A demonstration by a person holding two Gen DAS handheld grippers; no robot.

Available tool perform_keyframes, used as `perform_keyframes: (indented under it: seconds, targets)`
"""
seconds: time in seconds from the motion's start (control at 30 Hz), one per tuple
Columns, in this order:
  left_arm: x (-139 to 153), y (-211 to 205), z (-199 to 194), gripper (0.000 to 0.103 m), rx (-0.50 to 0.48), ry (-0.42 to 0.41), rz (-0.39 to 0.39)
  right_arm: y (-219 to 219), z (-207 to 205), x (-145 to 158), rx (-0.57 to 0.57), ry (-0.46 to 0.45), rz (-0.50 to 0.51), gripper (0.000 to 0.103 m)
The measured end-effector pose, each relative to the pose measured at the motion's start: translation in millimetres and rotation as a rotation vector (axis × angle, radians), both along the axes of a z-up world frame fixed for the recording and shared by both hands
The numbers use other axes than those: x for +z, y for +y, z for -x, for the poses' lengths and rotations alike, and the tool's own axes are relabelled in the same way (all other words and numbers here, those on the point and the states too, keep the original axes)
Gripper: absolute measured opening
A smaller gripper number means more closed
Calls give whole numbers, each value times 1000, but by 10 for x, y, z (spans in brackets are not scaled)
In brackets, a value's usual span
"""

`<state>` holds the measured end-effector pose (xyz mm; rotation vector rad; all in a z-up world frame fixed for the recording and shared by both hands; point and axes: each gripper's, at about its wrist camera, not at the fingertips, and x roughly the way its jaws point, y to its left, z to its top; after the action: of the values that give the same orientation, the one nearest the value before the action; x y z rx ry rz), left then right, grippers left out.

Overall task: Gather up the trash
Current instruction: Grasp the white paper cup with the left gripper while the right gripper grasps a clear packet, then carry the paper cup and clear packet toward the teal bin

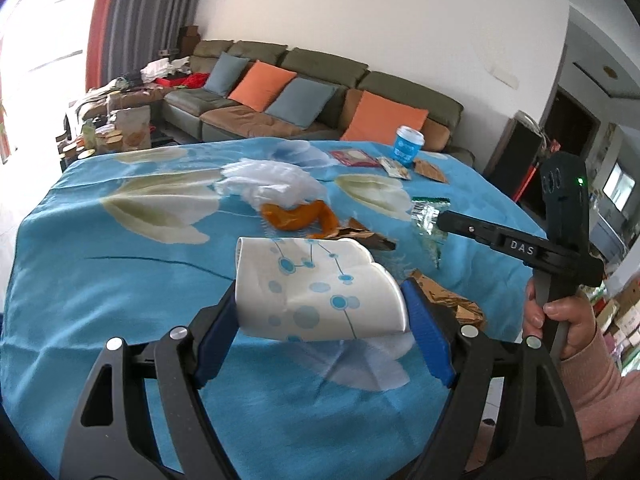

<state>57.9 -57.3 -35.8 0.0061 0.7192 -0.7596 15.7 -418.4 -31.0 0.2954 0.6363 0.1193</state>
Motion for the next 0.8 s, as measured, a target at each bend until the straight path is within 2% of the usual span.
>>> perform_keyframes:
  seconds: [0.43,0.8]
  targets:
    - [37,422,20,78,89,-7,28,397,-47,236,103,-65,12,9]
    - [73,721,76,78,159,-21,35,896,-161,260,235,-70,-7,9]
